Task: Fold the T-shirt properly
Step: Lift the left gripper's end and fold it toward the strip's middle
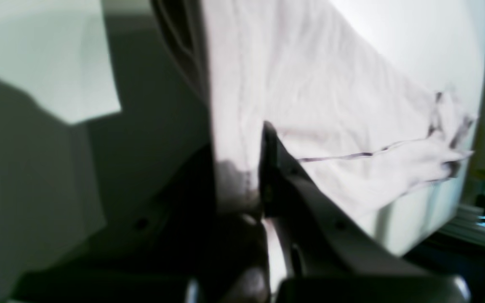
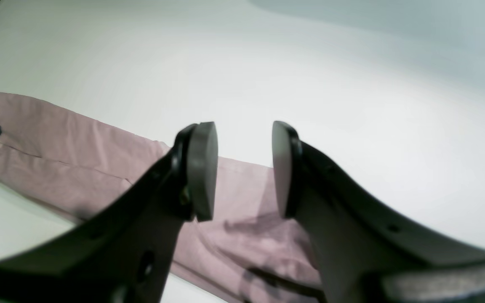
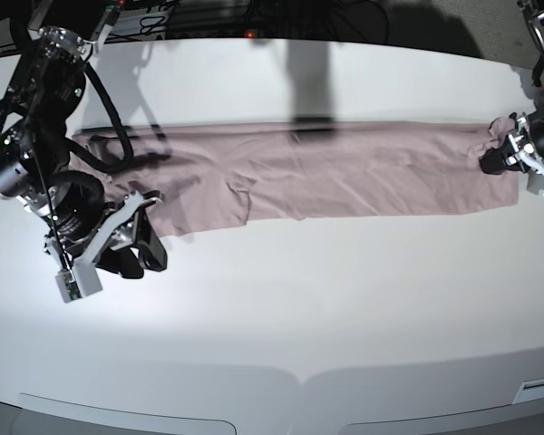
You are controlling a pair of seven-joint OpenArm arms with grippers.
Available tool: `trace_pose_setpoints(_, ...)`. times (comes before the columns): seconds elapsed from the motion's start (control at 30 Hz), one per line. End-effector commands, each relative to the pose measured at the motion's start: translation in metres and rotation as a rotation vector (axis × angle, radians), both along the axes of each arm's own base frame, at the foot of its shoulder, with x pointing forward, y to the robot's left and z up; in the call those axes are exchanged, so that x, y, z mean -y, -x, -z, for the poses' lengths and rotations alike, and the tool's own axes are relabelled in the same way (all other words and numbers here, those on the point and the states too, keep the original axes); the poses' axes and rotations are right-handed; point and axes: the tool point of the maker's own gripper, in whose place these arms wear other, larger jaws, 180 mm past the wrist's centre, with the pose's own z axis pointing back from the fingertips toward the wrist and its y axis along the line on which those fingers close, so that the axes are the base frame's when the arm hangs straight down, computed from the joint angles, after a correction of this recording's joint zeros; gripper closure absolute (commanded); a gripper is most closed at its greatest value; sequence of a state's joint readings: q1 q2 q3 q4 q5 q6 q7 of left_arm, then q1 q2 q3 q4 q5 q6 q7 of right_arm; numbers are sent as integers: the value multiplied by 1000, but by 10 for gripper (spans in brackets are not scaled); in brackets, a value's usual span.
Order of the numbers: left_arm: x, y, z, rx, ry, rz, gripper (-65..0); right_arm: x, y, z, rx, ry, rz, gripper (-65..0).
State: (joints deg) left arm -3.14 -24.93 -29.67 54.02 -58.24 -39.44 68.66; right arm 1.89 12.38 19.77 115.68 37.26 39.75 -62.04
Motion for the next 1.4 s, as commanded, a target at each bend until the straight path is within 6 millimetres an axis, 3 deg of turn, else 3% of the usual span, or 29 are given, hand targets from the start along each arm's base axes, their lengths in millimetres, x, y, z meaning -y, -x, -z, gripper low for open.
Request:
trace_pose_setpoints(0.0, -5, -15, -21, 71, 6, 8, 0, -1, -4, -15, 56, 0, -11, -225)
trace_pose_setpoints(0.3, 12, -38, -67, 190, -24, 70, 0, -1, -4, -15, 56, 0, -11, -225)
trace_pose_setpoints(0.53, 76, -51, -92, 285, 31, 128, 0, -1, -5, -16, 59, -1, -10, -225)
trace_pose_setpoints(1.07, 204, -59, -96, 336, 296, 59, 0, 0, -5, -15, 59, 6, -5, -225)
trace_pose_setpoints(1.37, 258, -51, -96, 311, 305, 211, 0, 0, -5, -16, 60, 6, -5, -225)
